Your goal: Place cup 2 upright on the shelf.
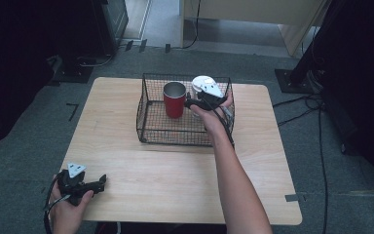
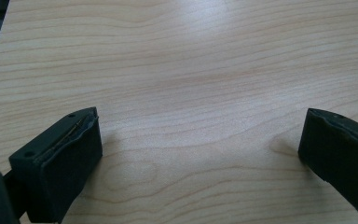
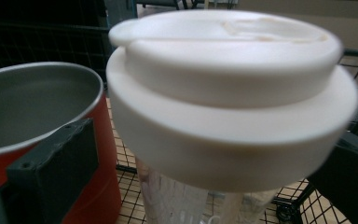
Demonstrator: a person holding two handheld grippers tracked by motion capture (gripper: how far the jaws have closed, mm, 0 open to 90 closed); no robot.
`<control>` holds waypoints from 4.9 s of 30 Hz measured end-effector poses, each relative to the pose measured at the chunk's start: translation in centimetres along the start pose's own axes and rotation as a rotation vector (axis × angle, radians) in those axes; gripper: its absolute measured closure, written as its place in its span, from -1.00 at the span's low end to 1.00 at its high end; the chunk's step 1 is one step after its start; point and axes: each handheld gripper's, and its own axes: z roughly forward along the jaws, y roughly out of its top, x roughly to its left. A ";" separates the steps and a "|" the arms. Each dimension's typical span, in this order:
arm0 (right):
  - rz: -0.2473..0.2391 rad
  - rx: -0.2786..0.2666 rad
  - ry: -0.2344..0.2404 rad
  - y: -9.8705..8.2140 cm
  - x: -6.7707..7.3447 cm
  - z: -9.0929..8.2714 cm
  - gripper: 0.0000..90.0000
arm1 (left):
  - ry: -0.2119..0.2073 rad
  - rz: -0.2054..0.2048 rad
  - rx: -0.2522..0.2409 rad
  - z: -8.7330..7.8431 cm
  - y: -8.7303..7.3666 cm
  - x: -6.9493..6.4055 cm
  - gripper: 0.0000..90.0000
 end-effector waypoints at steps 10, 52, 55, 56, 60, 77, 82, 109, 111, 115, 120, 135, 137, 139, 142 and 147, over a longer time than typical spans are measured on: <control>0.011 -0.028 -0.008 1.2 -0.5 -1.2 -1.00 | 0.000 0.002 0.001 0.0 0.0 0.0 -1.00; -0.092 -0.090 0.060 -0.1 -3.8 -12.8 -1.00 | 0.000 0.002 0.002 0.0 0.0 0.0 -1.00; -0.088 -0.084 0.056 -0.6 -4.1 -13.2 -1.00 | 0.000 0.003 0.002 0.0 0.0 0.0 -1.00; -0.087 -0.082 0.056 -1.0 -4.3 -13.4 -1.00 | 0.000 0.001 0.002 0.0 0.0 0.0 -1.00; -0.081 -0.078 0.056 -2.3 -5.0 -14.2 -1.00 | 0.001 0.000 0.001 0.0 0.0 0.0 -1.00; -0.077 -0.052 0.033 -7.1 -8.4 -17.1 -1.00 | 0.001 0.001 0.001 0.0 0.0 0.0 -1.00; -0.060 -0.046 0.021 -8.3 -9.5 -17.9 -1.00 | 0.001 0.000 0.001 0.0 0.0 0.0 -1.00; 0.026 0.081 -0.080 -16.4 -15.9 -21.9 -1.00 | 0.000 0.001 0.002 0.0 0.0 0.0 -1.00; 0.035 0.093 -0.086 -16.8 -16.5 -22.3 -1.00 | 0.001 0.001 0.001 0.0 0.0 0.0 -1.00; 0.058 0.124 -0.112 -17.6 -17.7 -23.2 -1.00 | 0.001 0.001 0.002 0.0 0.0 0.0 -1.00; 0.081 0.191 -0.117 -18.2 -18.9 -24.0 -1.00 | 0.001 0.001 0.002 0.0 0.0 0.0 -1.00; 0.059 0.393 -0.077 -18.4 -19.0 -22.9 -0.90 | 0.001 0.001 0.001 0.0 0.0 0.0 -1.00; 0.058 0.393 -0.077 -18.4 -19.0 -22.9 -0.89 | 0.001 0.001 0.001 0.0 0.0 0.0 -1.00; 0.054 0.391 -0.070 -18.4 -18.9 -22.9 -0.86 | 0.001 0.001 0.001 0.0 0.0 0.0 -1.00; 0.065 0.391 -0.084 -18.4 -18.8 -22.9 -0.86 | 0.001 0.001 0.002 0.0 0.0 0.0 -1.00; 0.062 0.389 -0.080 -18.4 -18.3 -22.9 -0.86 | 0.001 0.001 0.001 0.0 0.0 0.0 -1.00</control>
